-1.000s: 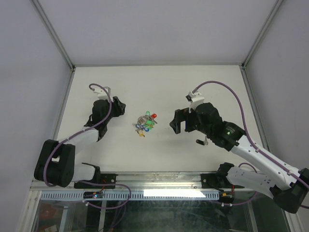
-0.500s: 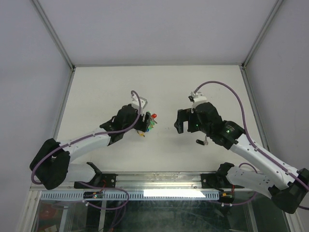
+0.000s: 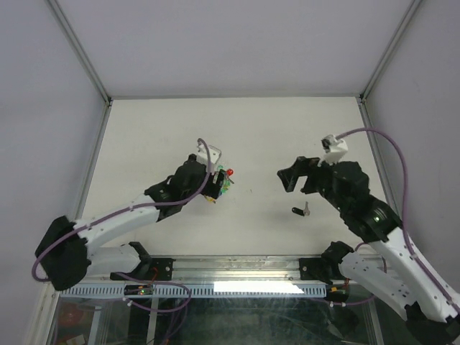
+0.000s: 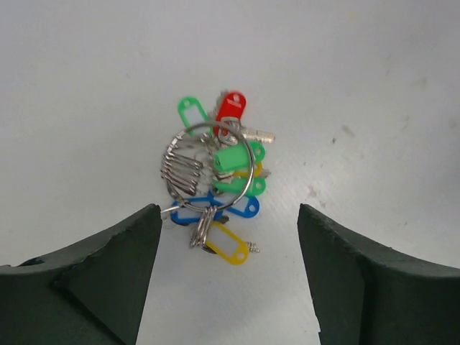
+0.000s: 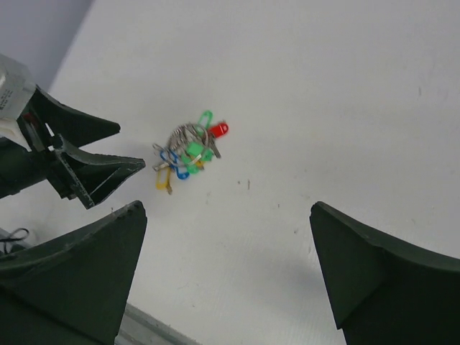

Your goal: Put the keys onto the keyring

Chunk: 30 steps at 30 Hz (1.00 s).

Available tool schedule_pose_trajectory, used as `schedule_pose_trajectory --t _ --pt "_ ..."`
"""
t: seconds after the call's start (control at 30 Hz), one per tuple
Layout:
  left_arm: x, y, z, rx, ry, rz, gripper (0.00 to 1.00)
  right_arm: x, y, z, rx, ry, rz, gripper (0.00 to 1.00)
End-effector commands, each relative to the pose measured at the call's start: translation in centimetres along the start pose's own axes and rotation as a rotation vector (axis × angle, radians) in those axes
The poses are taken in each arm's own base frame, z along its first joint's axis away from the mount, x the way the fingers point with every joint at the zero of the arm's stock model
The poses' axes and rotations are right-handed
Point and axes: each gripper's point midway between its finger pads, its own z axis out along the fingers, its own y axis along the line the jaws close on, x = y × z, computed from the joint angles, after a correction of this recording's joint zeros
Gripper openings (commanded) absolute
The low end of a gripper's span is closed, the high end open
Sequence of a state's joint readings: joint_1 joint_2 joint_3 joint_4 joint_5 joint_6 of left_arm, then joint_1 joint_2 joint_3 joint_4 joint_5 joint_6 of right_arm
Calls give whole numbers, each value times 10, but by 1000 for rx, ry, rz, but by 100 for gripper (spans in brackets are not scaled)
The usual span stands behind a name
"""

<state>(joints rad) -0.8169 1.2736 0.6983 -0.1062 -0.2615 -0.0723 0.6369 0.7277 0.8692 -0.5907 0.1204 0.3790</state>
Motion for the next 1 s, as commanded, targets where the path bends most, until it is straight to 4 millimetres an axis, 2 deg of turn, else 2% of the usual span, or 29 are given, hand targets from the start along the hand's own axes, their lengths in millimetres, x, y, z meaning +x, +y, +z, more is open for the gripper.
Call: schedule_pose_trajectory --t 0.0,0.1,0.2,0.27,0.33,0.5,0.6,0.7,0.87,0.97 --pt "-99 26 -70 -67 -393 -173 78 -66 3 -49 -42 -332 15 99" --pt "-112 40 -106 -87 -503 -257 84 -73 -6 -69 -27 -420 -6 99" --pt "-105 56 -134 -127 -556 -348 94 -71 -17 -81 4 -456 -20 99" --pt "-97 67 -152 -157 -582 -414 99 -66 -22 -84 17 -459 -29 99" --pt "-87 79 -168 -189 -600 -483 99 -60 -28 -85 36 -458 -29 99" --pt "-50 108 -188 -343 -551 -578 99 -43 -39 -77 77 -410 -39 99" --pt "-37 115 -195 -369 -546 -609 99 -37 -38 -72 70 -389 -47 99" --pt "-32 115 -194 -369 -544 -632 99 -33 -38 -69 67 -374 -49 99" --pt "-27 110 -181 -377 -484 -604 99 -28 -37 -67 58 -352 -52 99" --pt "-30 100 -165 -344 -434 -548 99 -29 -37 -69 58 -356 -50 99"
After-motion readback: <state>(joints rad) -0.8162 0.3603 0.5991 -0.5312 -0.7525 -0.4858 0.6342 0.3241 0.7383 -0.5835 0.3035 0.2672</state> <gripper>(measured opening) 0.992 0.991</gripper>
